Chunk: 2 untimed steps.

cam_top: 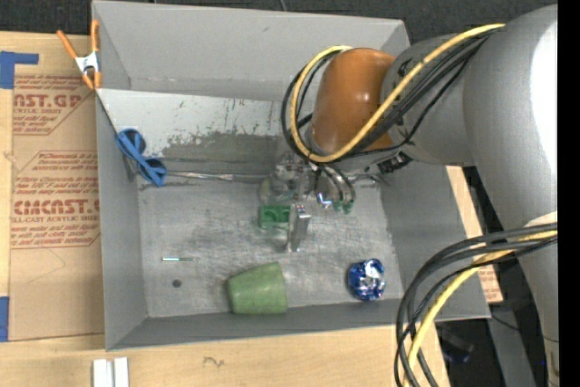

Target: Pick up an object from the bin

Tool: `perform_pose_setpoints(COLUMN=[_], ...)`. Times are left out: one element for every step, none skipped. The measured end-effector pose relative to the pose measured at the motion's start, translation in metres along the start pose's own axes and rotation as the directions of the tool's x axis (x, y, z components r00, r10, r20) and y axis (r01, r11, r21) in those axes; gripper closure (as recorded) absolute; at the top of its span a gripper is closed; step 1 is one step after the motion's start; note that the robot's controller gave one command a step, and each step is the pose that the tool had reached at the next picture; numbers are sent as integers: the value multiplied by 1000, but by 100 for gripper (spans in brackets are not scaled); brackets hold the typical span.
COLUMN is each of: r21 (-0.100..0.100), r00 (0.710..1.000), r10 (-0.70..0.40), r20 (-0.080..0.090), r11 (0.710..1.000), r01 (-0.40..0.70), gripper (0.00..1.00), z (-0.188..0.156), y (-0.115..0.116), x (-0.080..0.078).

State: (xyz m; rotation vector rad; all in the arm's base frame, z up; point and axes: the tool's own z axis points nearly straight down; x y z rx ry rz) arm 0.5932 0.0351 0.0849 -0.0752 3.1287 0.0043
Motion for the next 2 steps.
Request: perform_pose_setpoints(r21=[-1,1], r00=[1000,983], r10=[-3,-184], r20=[6,-1], r11=[1000,983], r01=[3,184], gripper=[100,100], z=[-6,-161], y=[2,29], x=[-1,-3])
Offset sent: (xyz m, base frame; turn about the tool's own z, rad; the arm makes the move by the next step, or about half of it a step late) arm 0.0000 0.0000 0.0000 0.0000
